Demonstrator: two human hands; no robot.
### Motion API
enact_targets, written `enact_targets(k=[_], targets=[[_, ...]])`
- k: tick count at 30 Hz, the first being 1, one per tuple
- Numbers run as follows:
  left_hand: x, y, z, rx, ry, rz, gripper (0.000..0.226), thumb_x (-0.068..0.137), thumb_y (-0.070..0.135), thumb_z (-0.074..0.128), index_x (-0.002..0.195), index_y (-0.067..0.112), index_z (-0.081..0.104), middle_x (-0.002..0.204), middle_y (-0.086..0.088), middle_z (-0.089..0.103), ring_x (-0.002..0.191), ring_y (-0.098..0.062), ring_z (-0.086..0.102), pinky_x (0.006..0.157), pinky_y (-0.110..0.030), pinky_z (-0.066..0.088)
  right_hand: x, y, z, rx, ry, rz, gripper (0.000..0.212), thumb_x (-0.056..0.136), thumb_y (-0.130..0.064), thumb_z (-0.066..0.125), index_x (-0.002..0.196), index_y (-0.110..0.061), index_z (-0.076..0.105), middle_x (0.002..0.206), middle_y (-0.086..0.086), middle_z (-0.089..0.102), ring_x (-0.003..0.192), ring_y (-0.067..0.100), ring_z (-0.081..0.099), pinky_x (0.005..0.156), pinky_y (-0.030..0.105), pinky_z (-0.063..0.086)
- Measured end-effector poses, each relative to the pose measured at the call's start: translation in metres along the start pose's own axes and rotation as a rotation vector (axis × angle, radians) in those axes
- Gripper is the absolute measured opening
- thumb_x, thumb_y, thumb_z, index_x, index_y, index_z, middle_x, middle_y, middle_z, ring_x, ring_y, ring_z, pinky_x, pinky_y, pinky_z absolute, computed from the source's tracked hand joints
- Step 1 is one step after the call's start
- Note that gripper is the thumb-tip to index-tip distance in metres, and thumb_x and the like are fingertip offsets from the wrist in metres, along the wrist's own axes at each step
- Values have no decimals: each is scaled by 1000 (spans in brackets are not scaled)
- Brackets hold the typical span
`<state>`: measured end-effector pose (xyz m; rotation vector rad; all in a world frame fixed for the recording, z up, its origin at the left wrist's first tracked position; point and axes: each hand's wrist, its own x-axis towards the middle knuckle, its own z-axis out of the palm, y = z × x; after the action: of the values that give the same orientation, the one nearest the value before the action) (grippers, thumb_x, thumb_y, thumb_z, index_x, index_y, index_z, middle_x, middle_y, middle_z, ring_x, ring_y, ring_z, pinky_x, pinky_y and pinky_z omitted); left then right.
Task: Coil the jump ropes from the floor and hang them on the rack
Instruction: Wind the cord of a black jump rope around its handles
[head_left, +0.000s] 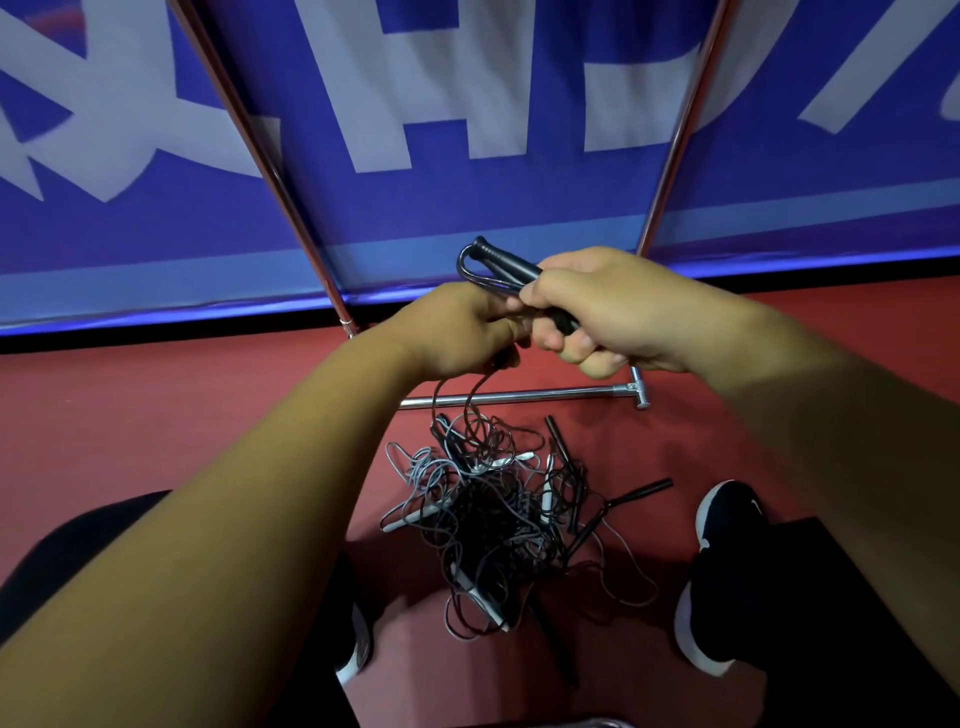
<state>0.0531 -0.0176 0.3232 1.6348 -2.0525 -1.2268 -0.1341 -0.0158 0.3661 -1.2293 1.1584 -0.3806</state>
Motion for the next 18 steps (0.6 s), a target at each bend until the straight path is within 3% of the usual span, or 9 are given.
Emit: enact_targets(k=[6, 8, 10, 14, 18], targets=[[4, 1, 6, 64, 37, 23, 32, 103, 26, 59, 75, 40, 64, 69, 19, 70, 63, 11, 61, 62, -4, 43, -1, 4, 5, 118, -10, -37, 14, 104, -12, 46, 90, -8, 47, 68, 14, 57, 47, 14, 27, 45, 21, 17], [8, -6, 2, 88, 53, 80, 27, 98, 20, 64, 77, 37, 65, 76, 15, 69, 67, 4, 60, 68, -15, 47, -5, 3, 3, 119, -75, -31, 19, 103, -8, 44, 85, -4, 49, 67, 18, 56, 44, 12, 25, 41, 19, 15], [10, -14, -7, 105, 67, 94, 11, 92, 15, 69, 85, 23, 71, 83, 5, 72, 74, -13, 65, 72, -29, 52, -12, 1, -1, 94, -193, 7, 27, 102, -7, 41, 80, 1, 53, 65, 19, 54, 43, 10, 22, 39, 20, 12], [4, -17, -20, -105, 65, 129, 10, 94, 9, 75, 102, 6, 70, 94, -16, 75, 79, -20, 69, 75, -30, 57, -22, 0, -10, -41, -464, 201, 34, 104, -7, 35, 86, 10, 59, 54, 4, 59, 37, 1, 23, 39, 21, 5], [6, -8, -22, -253, 95, 189, 11, 93, 8, 77, 95, 4, 68, 99, -25, 74, 97, -31, 76, 92, -44, 62, -18, 8, -7, -197, -535, 349, 27, 100, -8, 44, 105, 13, 61, 92, 28, 70, 45, 6, 22, 37, 16, 8]])
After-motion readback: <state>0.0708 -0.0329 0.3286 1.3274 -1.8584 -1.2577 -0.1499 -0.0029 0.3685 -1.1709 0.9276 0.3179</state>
